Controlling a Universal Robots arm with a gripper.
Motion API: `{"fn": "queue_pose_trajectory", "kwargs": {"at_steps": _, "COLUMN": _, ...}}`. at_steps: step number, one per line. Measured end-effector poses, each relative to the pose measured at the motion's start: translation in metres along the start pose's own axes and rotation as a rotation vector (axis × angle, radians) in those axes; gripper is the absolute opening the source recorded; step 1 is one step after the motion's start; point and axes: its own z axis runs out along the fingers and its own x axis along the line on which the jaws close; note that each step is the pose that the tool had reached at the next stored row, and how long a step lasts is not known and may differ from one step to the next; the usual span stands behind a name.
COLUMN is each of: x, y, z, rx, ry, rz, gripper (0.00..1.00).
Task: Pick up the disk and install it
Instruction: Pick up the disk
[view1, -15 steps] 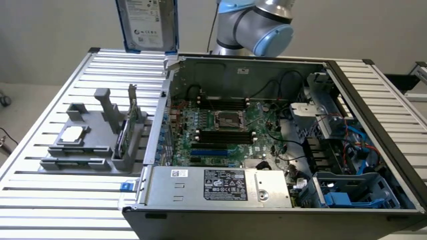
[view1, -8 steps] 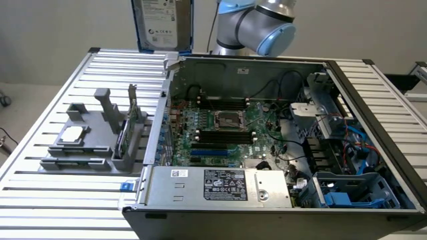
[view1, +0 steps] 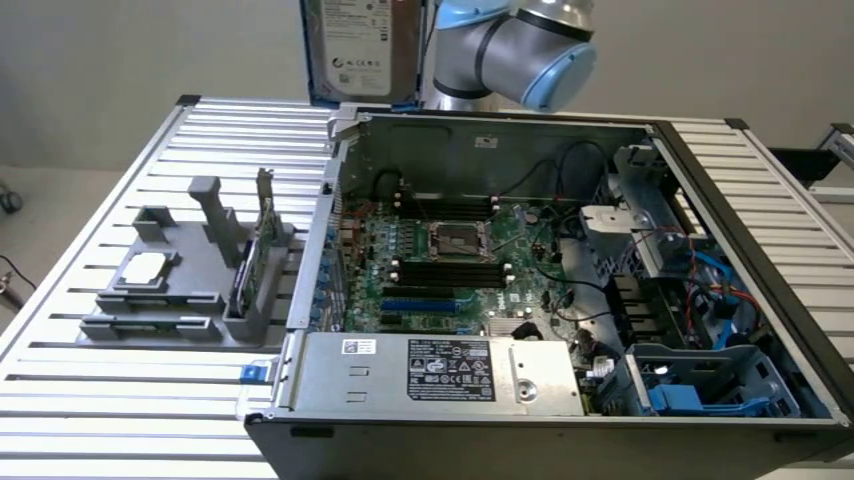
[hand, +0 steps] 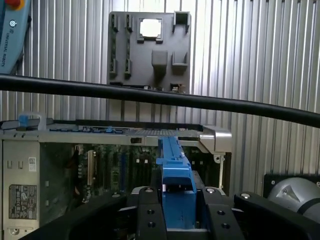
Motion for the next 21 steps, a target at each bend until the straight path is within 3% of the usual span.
{"fn": "queue_pose_trajectory", "kwargs": {"at_steps": 21, "x": 0.042, "y": -0.0913, "z": -0.0169, "rx": 0.0002, "ry": -0.0039, "rz": 0.0, "gripper": 0.33}}
